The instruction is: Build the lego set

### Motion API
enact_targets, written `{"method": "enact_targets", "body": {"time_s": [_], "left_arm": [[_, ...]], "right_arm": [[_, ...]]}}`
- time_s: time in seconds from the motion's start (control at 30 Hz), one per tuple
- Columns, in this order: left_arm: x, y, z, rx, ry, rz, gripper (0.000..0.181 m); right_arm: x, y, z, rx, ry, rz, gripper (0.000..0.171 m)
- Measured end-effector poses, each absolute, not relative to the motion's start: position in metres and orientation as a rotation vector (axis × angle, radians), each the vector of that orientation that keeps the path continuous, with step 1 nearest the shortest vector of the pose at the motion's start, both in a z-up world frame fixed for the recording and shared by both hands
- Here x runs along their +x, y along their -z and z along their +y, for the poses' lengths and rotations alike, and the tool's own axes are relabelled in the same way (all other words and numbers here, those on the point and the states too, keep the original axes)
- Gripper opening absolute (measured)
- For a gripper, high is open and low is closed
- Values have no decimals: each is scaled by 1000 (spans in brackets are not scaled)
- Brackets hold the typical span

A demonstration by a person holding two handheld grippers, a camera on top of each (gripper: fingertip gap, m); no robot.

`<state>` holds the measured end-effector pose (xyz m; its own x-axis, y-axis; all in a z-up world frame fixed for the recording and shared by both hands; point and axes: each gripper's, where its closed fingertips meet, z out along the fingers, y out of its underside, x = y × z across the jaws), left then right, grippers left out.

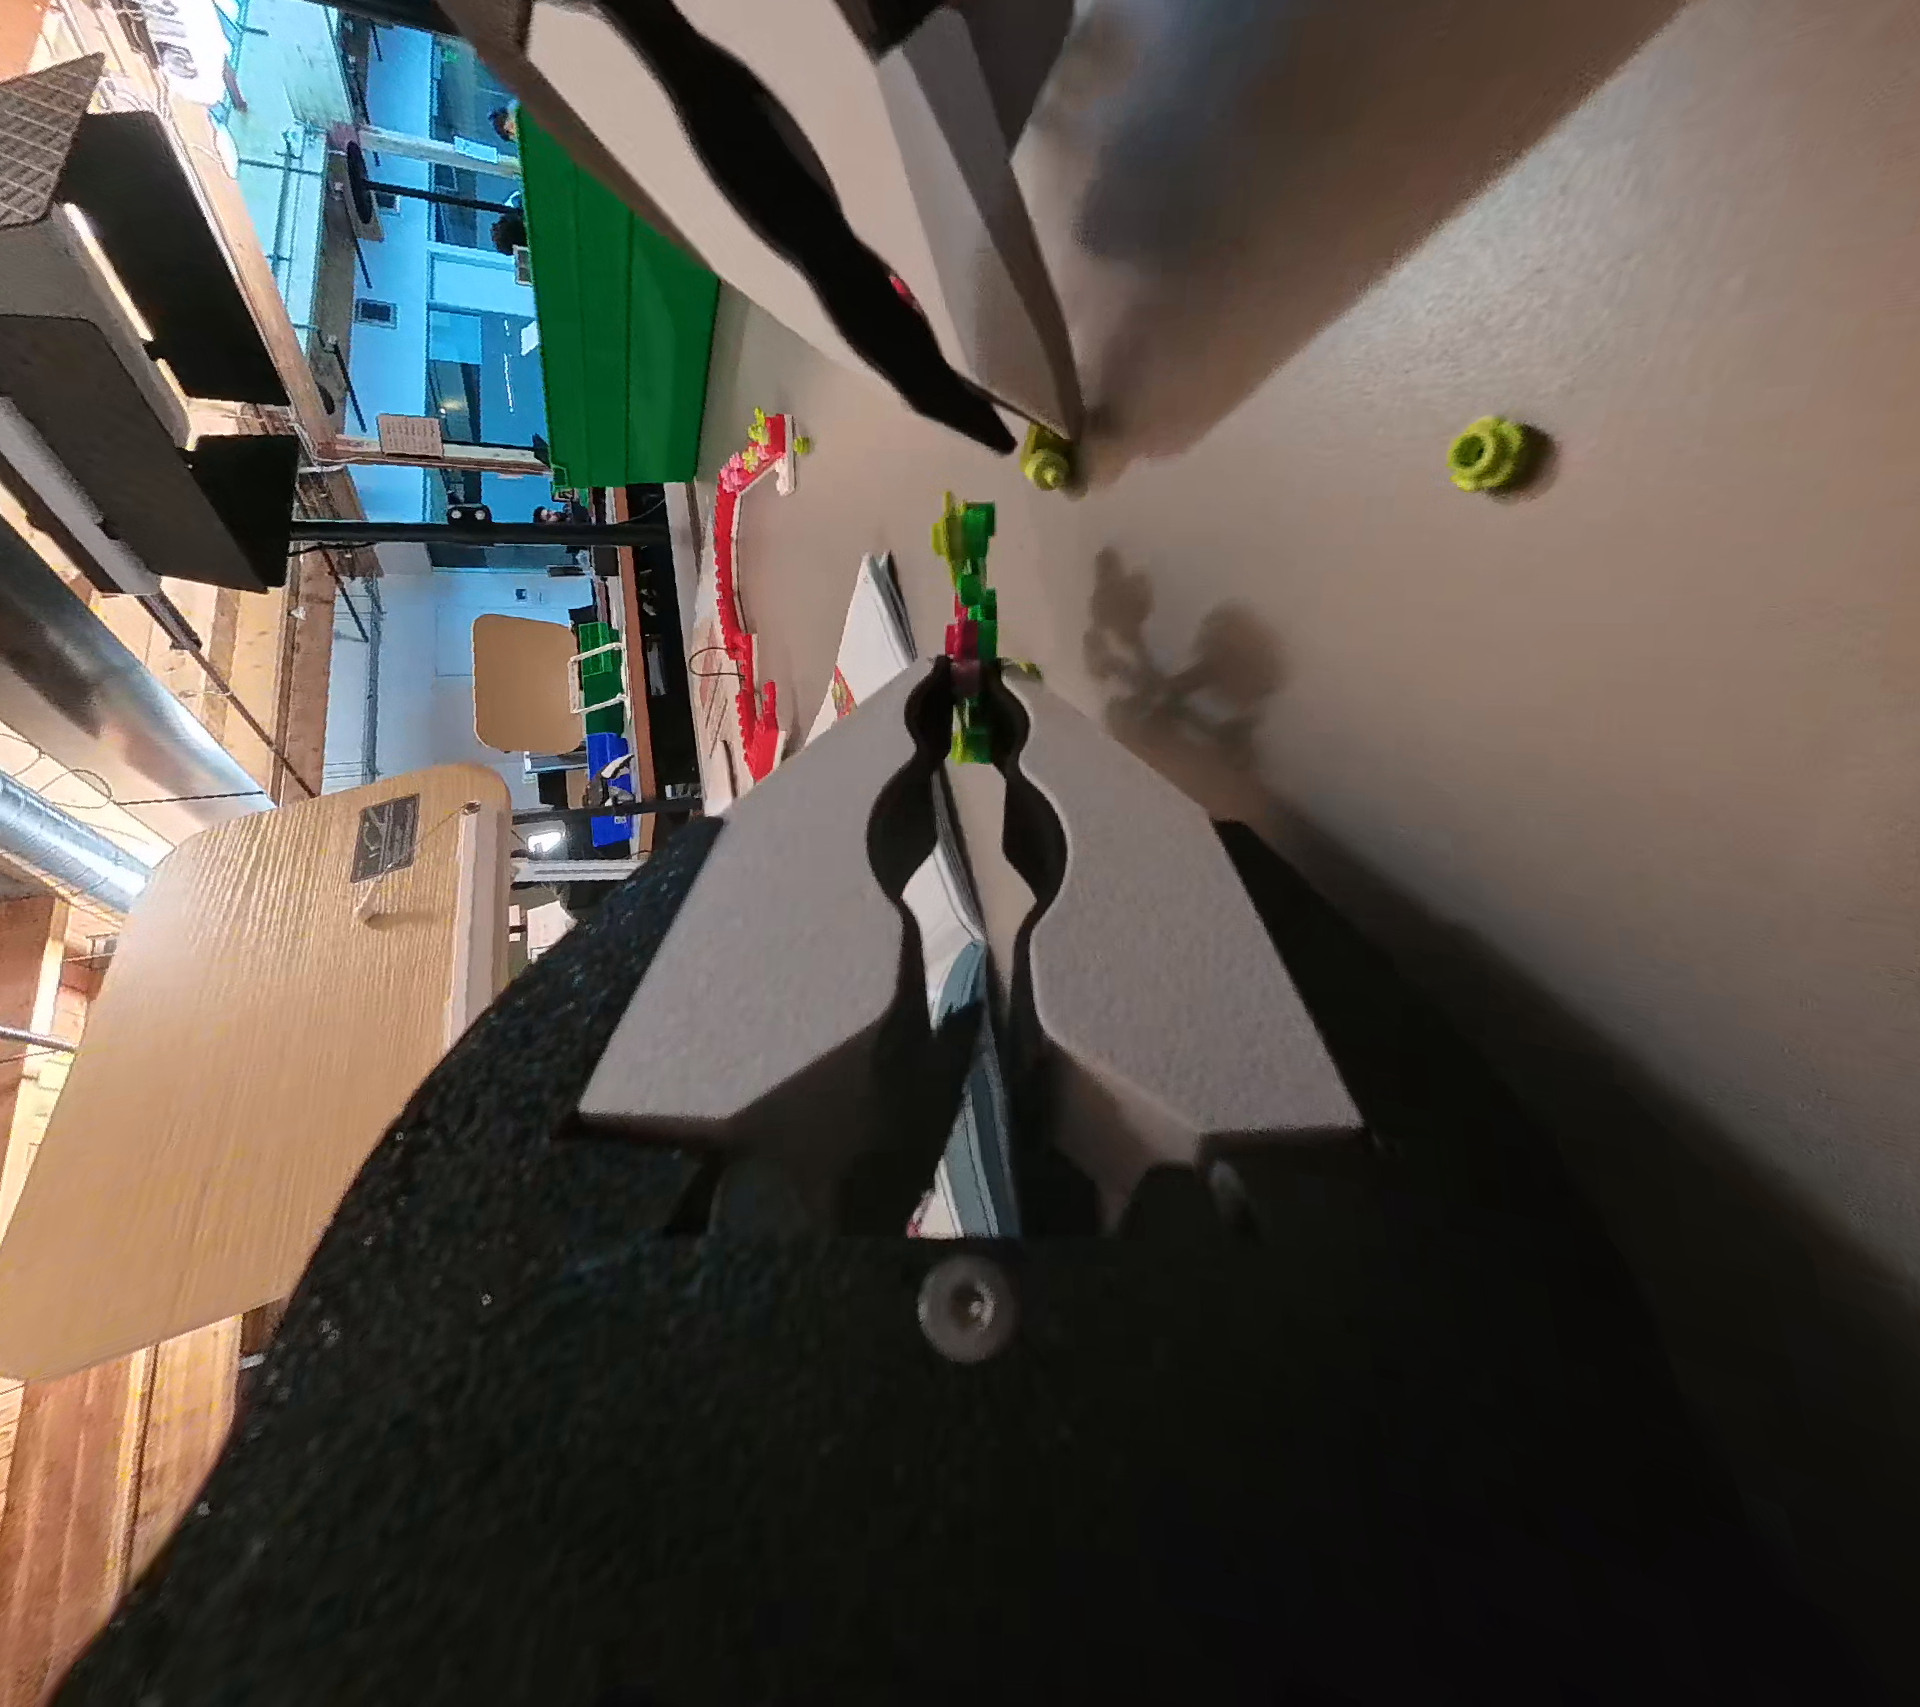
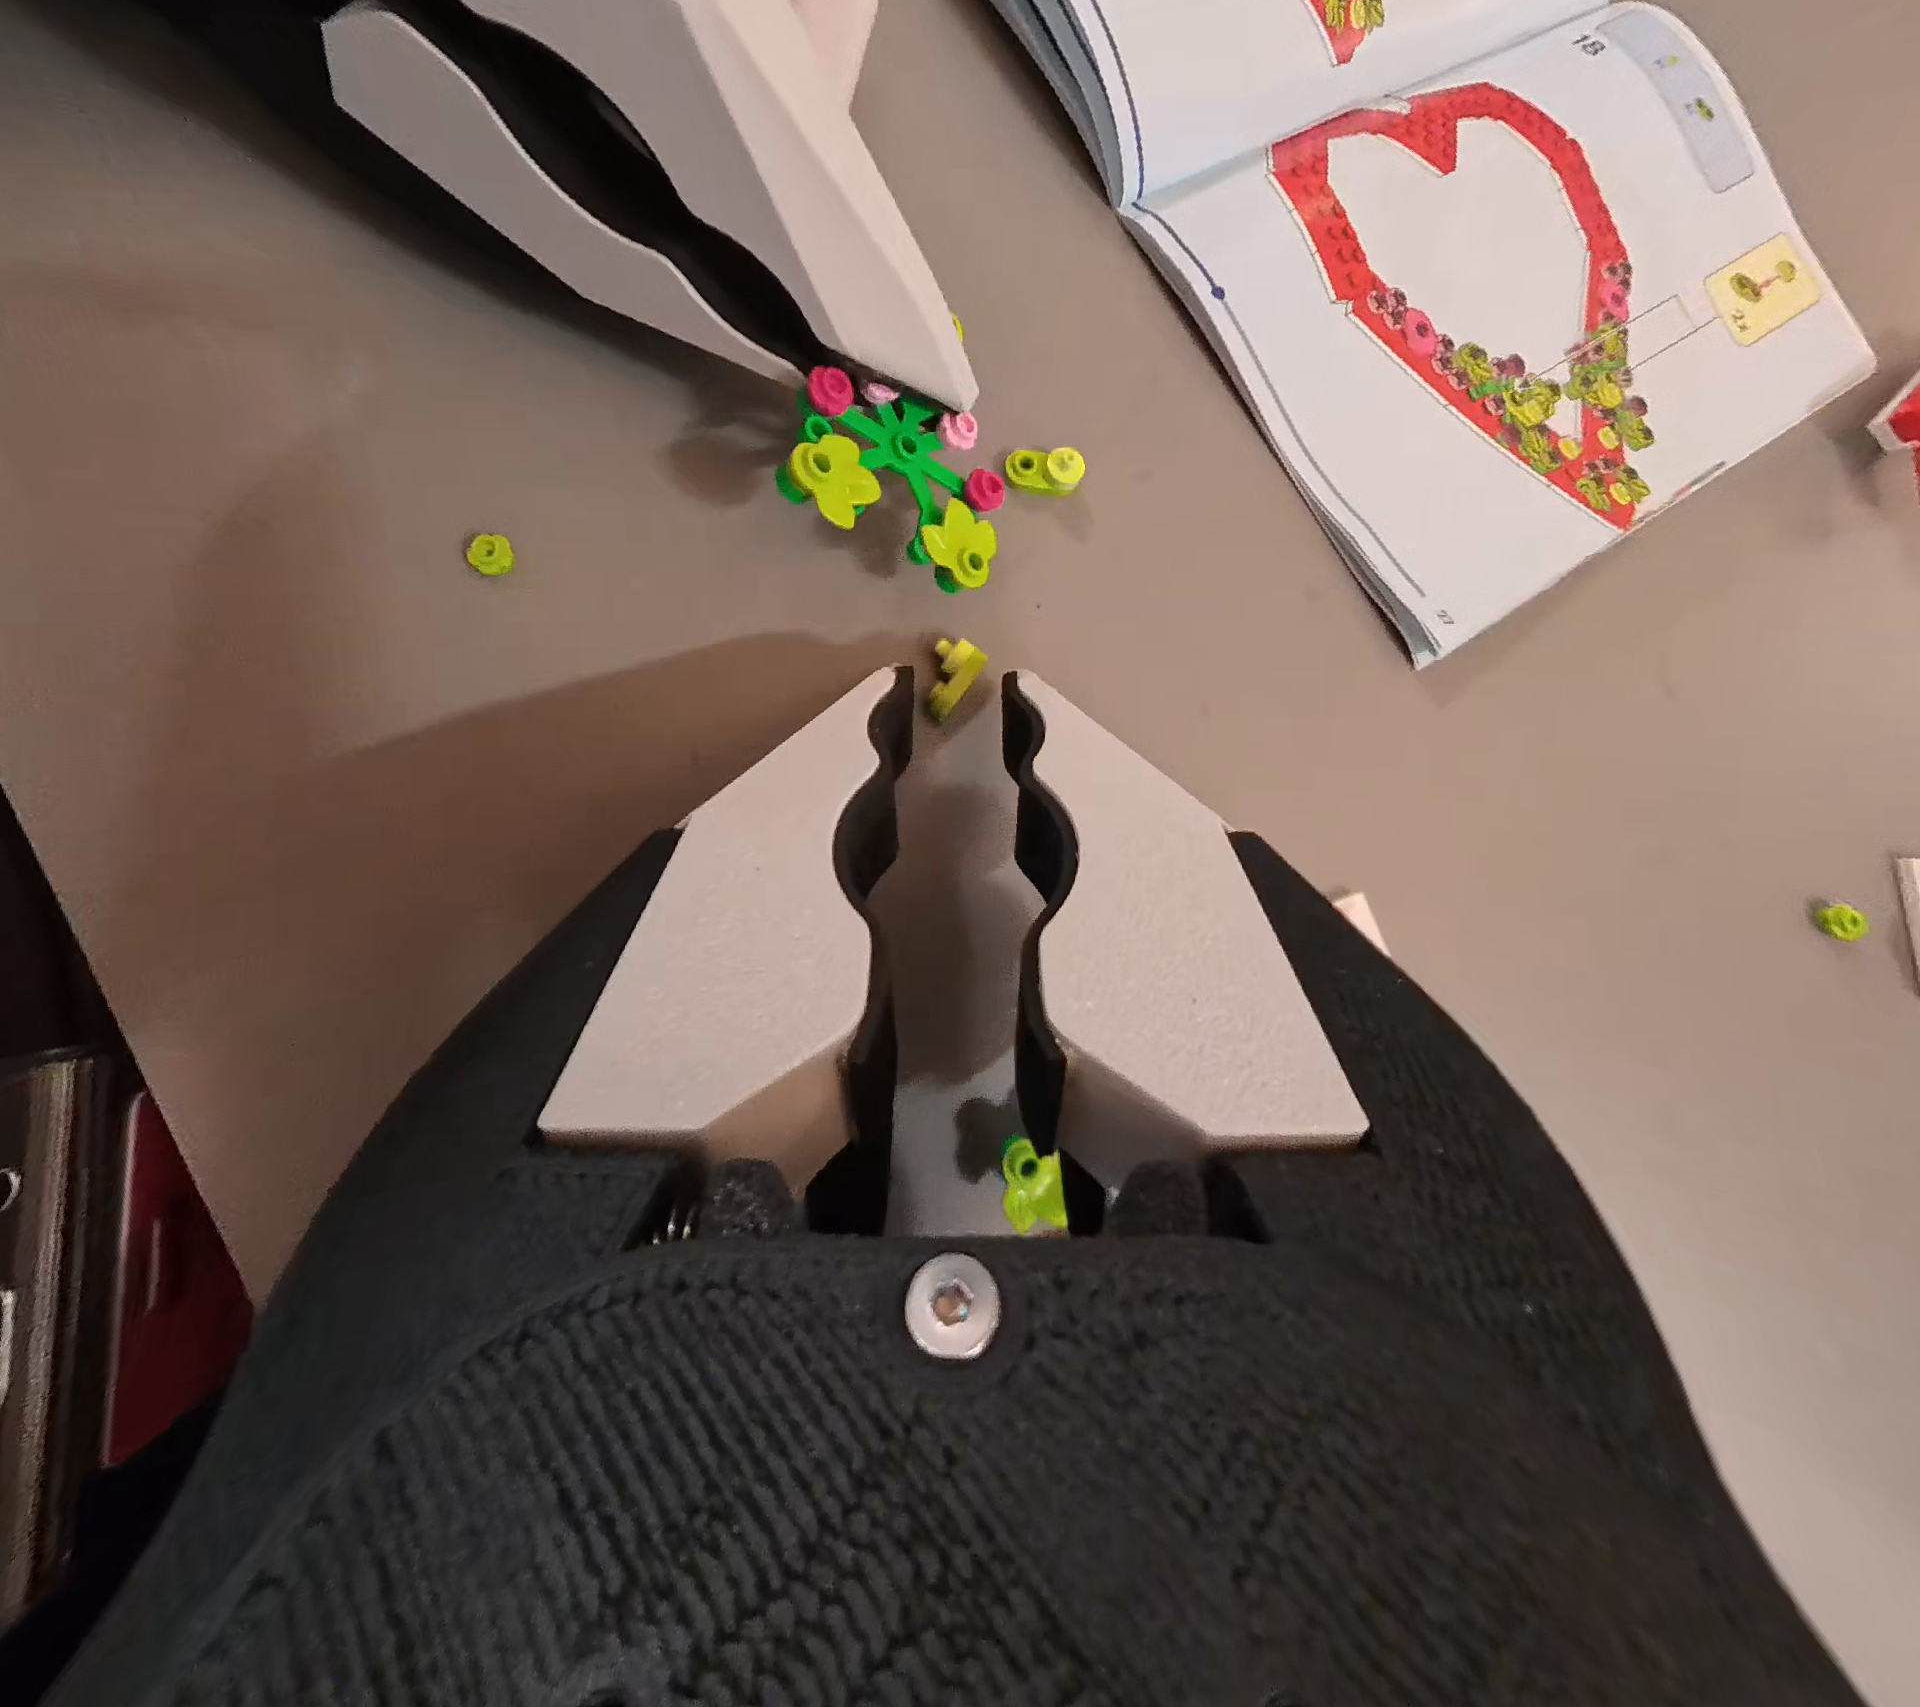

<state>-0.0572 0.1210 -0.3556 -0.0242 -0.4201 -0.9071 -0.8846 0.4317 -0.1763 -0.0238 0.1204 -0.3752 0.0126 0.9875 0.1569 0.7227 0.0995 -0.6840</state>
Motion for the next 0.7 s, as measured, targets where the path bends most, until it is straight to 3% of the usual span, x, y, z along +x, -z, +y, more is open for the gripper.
{"method": "enact_targets", "body": {"time_s": [0.03,0.37,0.53,0.7], "left_arm": [[-57,354,121,-1162,-545,1626,3],[-59,355,123,-1172,-555,1619,3],[-58,354,123,-1164,-560,1620,2],[-56,355,122,-1161,-557,1627,2]], "right_arm": [[-25,376,119,-1690,-565,-1762,15],[-26,379,119,-1798,-644,-1692,7],[-23,369,96,-1908,-977,-1645,7],[-12,377,99,-1865,-816,-1723,8]]}}
